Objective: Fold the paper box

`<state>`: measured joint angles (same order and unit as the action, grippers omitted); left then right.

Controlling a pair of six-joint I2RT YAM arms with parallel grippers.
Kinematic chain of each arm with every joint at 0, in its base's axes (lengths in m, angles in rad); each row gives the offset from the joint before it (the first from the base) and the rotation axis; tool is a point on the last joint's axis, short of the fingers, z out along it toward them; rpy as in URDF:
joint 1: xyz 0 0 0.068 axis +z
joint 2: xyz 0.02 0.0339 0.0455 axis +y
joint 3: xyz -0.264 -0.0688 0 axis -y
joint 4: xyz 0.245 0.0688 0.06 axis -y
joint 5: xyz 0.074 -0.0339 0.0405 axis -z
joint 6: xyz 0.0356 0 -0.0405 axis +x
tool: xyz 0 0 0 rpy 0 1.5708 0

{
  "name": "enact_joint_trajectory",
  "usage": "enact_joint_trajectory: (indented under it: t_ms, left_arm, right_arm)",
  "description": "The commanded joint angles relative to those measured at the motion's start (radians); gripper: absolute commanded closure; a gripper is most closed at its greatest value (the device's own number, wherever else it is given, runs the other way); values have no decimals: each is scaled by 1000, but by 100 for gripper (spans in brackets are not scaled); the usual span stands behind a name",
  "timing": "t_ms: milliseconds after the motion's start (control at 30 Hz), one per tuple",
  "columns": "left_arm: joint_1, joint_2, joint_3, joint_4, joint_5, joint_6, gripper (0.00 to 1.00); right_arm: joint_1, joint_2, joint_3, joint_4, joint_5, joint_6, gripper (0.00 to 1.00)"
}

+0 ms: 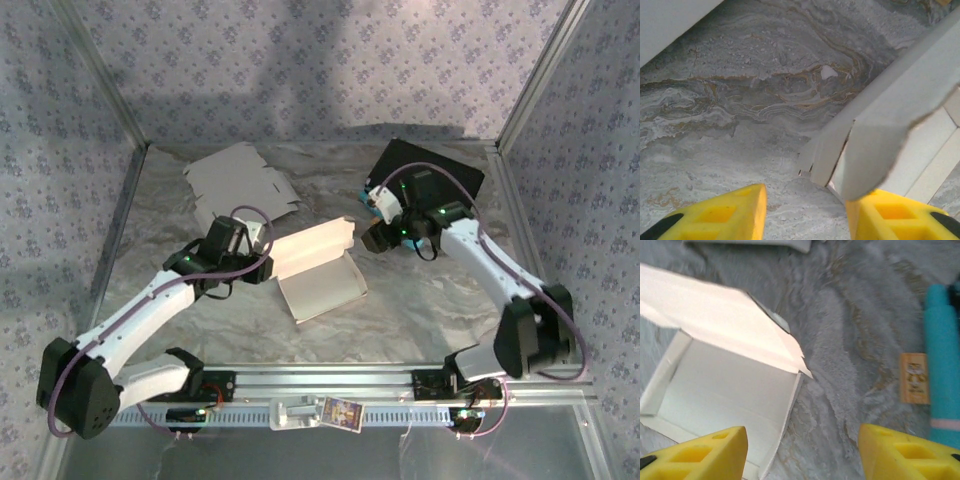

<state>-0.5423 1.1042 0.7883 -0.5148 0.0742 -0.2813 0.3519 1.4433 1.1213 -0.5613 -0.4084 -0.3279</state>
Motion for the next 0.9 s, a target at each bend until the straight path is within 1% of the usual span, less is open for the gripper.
enact_joint_trajectory:
  t_ms: [0, 100, 300, 433, 533, 767, 867]
  left_arm:
    - [7, 13, 26, 22, 3, 28, 58]
    - [7, 17, 23, 22, -8, 24, 60]
    - [7, 44, 27, 36, -6, 5, 64]
    - [7, 68, 36, 48, -12, -5, 68]
    - [7, 85, 50, 46, -17, -7, 70]
    - [8, 108, 68, 48, -28, -11, 80]
    - [7, 115, 74, 52, -33, -15, 83]
  right_arm:
    - [-2, 59, 46, -2, -55, -158, 39]
    - [-4, 105, 62, 41, -62, -167, 39]
    - [-3, 182, 112, 70, -130, -192, 41]
    - [-1, 215, 143, 64, -147, -196, 43]
    - [0, 241, 164, 61, -155, -195, 46]
    - [11, 256, 184, 55, -165, -187, 54]
    - [19, 256, 188, 52, -161, -186, 60]
